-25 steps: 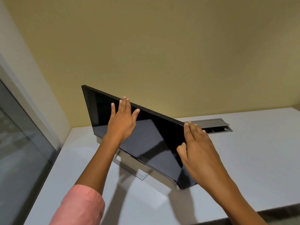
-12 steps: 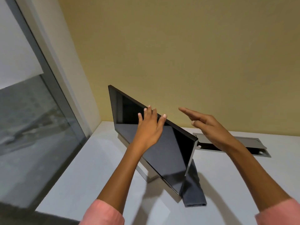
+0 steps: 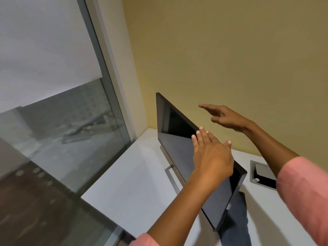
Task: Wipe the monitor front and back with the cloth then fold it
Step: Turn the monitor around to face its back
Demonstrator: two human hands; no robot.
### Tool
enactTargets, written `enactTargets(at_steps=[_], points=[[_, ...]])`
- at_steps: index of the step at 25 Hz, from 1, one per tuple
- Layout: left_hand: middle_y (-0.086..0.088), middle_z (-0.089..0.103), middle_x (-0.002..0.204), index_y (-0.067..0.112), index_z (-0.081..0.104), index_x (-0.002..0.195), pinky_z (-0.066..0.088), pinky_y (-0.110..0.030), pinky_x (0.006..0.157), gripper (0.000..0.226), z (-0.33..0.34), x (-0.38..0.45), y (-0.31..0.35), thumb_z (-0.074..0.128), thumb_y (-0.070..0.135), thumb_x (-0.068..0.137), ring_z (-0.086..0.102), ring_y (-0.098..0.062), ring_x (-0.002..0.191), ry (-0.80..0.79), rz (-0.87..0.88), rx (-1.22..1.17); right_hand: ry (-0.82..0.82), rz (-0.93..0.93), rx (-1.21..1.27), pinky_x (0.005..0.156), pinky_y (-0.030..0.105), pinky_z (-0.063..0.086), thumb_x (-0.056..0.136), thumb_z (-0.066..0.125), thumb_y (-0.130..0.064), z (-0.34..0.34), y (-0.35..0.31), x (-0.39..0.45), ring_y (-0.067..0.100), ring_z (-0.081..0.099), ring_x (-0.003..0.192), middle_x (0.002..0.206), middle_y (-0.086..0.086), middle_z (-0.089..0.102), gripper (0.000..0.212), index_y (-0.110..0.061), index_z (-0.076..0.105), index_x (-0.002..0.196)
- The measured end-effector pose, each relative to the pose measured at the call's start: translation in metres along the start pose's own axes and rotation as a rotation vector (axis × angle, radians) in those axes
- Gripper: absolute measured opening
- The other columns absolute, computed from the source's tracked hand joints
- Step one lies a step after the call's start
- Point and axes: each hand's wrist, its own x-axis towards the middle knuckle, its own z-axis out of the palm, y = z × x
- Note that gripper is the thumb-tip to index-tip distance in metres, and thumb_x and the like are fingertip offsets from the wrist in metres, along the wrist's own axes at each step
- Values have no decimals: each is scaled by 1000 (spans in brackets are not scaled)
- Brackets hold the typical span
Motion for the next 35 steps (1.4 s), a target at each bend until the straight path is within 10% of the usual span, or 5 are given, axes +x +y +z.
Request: enactTargets(at_steps=[14, 22, 29, 35], points=[[-26, -19, 152, -10, -10, 143, -16, -40, 115, 67, -1, 15, -1, 28, 25, 100, -16, -34, 142, 72, -72, 227, -284, -294, -577, 116, 34, 20, 69, 36, 30, 19, -19, 87, 15, 12, 145, 158, -11, 7, 103, -29, 14, 150], [-25, -17, 152, -9, -8, 144, -12, -42, 116, 68, -6, 15, -10, 31, 24, 99, -17, -32, 143, 25, -26, 271, -238, -325, -743, 65, 30, 43, 65, 36, 27, 21, -20, 95, 13, 9, 145, 157, -16, 3, 106, -38, 18, 147], [-18, -16, 155, -2, -6, 147, -16, -39, 114, 63, -16, 4, -37, 30, 20, 100, -14, -24, 144, 14, 50, 283, -175, -292, -806, 112, 44, 27, 77, 52, 6, 24, -18, 89, 20, 10, 146, 159, -7, -1, 90, -38, 16, 147], [-3, -23, 155, 11, -11, 149, -18, -39, 113, 63, -39, -13, -74, 25, 31, 102, -19, -13, 142, -24, 41, 198, -161, -206, -779, 116, 51, 13, 80, 58, -15, 29, -18, 81, 23, 2, 147, 159, -4, -11, 86, -41, 10, 147]])
